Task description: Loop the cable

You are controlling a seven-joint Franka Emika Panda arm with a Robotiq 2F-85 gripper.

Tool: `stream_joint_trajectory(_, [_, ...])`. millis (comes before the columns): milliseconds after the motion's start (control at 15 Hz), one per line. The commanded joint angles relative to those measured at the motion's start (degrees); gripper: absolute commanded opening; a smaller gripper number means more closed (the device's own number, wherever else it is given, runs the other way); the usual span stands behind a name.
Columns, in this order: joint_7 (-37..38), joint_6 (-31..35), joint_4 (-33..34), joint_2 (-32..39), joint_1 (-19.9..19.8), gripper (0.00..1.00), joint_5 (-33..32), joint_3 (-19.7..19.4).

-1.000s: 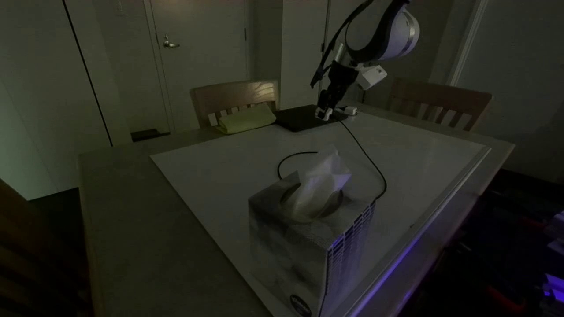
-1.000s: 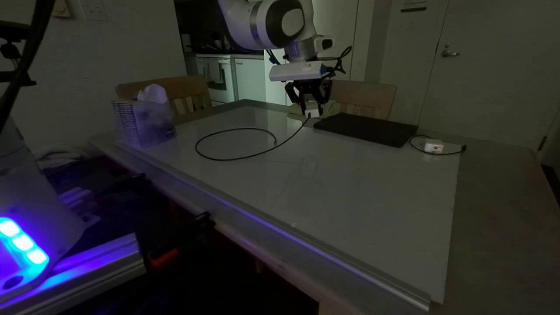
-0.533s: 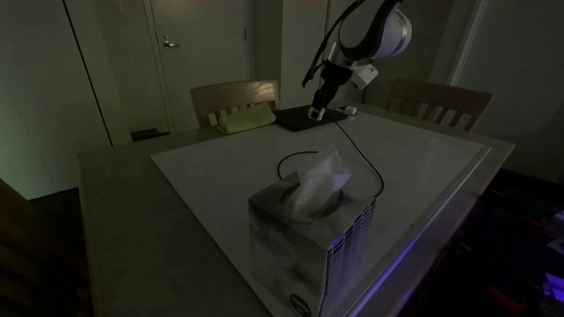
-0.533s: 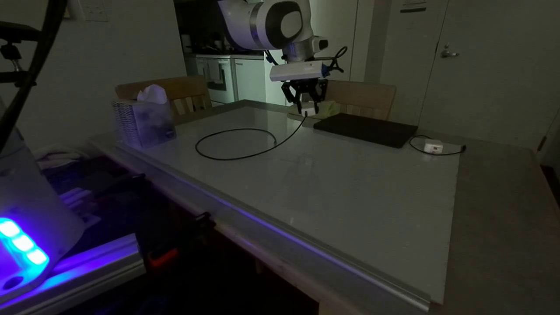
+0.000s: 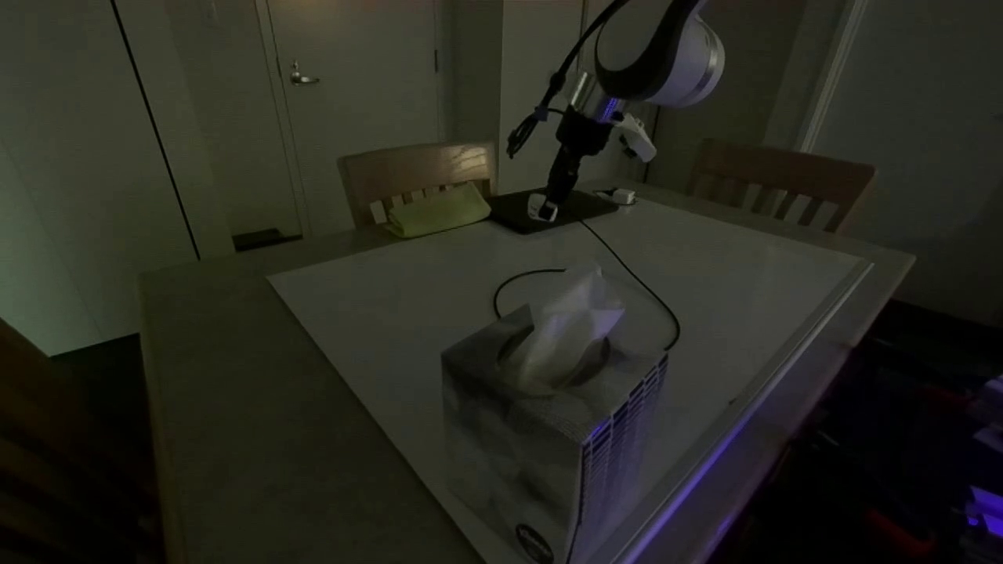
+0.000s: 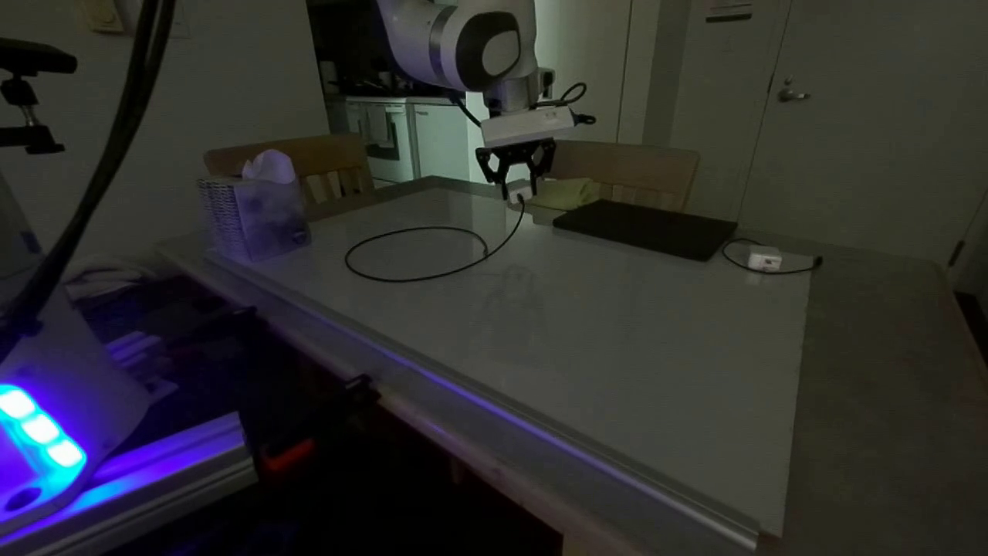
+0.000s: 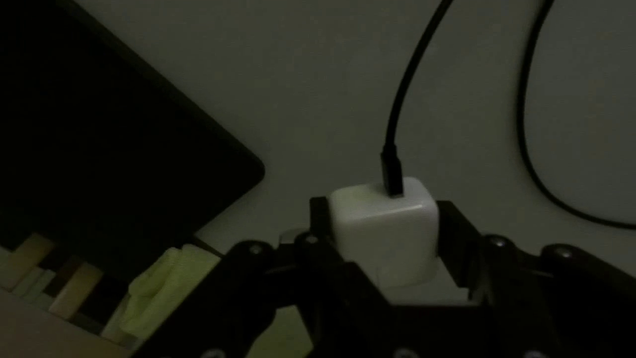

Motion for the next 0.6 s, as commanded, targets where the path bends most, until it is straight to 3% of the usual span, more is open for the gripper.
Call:
stream_joint_trajectory(0, [-1.4, 0.1, 0.0, 0.1, 0.6, 0.54, 1.4, -0.7])
stream_joint_trajectory(400, [-0.7, 0.1, 0.0, 0.1, 1.3, 0.54, 1.4, -0.9])
stream_joint_trajectory(467, [-0.7, 0.1, 0.0, 0.1, 1.3, 0.29, 1.4, -0.9])
stream_joint_trajectory(533, [-1.3, 0.4, -0.4, 0.0, 1.4, 0.29, 0.8, -1.0])
